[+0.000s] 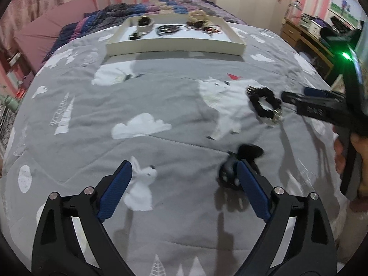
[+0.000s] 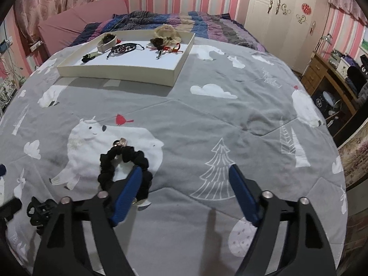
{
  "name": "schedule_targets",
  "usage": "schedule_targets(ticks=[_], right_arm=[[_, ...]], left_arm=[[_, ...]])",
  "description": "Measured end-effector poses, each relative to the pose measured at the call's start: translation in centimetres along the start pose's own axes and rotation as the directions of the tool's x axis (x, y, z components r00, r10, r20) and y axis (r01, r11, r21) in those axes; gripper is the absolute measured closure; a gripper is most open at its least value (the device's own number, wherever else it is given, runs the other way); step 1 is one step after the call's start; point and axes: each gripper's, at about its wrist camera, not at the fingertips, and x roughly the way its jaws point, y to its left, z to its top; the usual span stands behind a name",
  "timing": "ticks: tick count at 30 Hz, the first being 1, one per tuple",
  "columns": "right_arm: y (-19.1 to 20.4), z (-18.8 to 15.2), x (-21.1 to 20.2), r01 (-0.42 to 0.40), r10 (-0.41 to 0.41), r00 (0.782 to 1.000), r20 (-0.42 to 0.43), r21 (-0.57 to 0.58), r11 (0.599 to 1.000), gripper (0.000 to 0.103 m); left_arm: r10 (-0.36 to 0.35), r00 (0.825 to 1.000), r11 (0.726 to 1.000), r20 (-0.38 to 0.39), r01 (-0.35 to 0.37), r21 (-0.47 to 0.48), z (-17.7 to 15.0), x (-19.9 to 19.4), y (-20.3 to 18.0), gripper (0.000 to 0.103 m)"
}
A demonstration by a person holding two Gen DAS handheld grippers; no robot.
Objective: Organize jewelry
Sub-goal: 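Grasp the black hair clip with left tool while right tool grasps beaded bracelet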
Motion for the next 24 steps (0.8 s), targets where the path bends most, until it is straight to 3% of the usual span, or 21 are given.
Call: schedule_targets(ticks=[8,15,18,20,24], right_arm=[[1.0,-0.1,1.2,-0.023,0.023,0.999,-0.042,-0.007,1.000,0.044],[1.9,-0.1,1.6,-0.037,0.036,0.998,-0.057,-0.027,0.999,0.052],[2.0,-0.3,1.7,-0.051,0.049,0.997,-0.061,-0.023,0.998,0.056],[2.0,-0.3,1.7,-0.064,0.062,0.996,-0.062,-0.020,0.998,0.062],[2.4,-0.3,1.8,-0.097,0.095,0.993,-0.068,-0.023,0.995,0.076]], left_arm=[[-0.064,0.997,0.995,-0.036,0.066,0.074,-0.8,0.8,-2.6,0.025],[-0.095,0.994,0.992,-0.057,0.099,0.084,-0.6,2.1,-3.5,0.027],[-0.112,0.992,0.988,-0.053,0.116,0.101,-0.5,2.2,-3.8,0.035],[-0.137,0.989,0.983,-0.051,0.142,0.113,-0.3,2.2,-4.0,0.044],[-0.178,0.982,0.977,-0.062,0.184,0.111,-0.2,2.5,-3.9,0.049]])
